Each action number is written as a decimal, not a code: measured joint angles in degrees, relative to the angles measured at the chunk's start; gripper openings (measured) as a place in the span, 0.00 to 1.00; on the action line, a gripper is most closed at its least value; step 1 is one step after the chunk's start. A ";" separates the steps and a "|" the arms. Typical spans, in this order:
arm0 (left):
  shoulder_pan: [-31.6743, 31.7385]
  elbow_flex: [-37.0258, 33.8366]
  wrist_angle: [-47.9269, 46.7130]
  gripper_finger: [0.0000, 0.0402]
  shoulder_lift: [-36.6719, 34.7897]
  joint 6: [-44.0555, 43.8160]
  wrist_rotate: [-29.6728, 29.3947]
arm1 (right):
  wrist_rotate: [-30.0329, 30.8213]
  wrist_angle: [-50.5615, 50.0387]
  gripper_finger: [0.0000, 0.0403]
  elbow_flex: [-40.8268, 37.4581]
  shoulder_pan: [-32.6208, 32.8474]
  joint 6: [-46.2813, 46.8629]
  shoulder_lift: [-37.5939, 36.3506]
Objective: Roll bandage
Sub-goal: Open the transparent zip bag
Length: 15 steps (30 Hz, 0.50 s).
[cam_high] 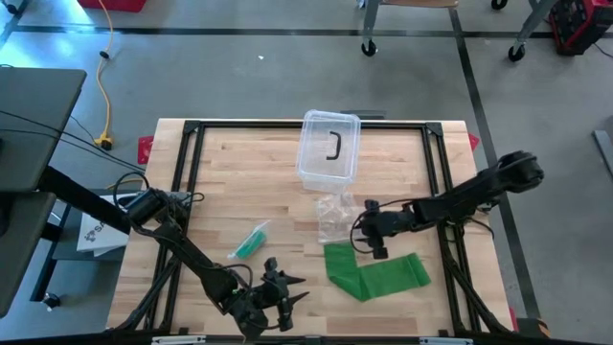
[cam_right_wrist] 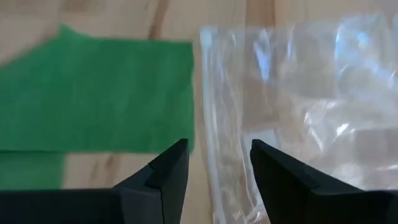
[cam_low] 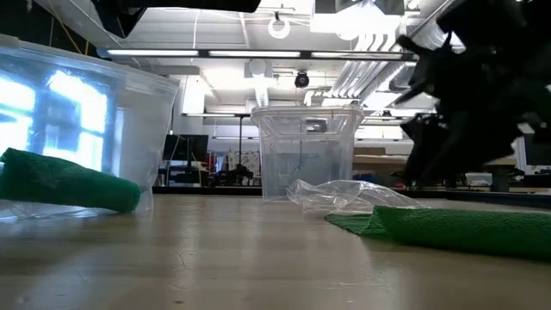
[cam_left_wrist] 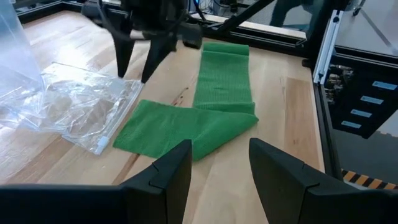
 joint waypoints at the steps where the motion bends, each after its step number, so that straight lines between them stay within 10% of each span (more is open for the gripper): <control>1: 0.00 0.00 0.00 0.38 0.00 0.00 0.02 | 0.10 0.29 0.41 0.00 0.00 0.28 1.23; 15: -0.11 0.00 -0.02 0.38 0.00 0.00 0.15 | -0.55 2.21 0.02 0.46 -0.84 8.63 9.24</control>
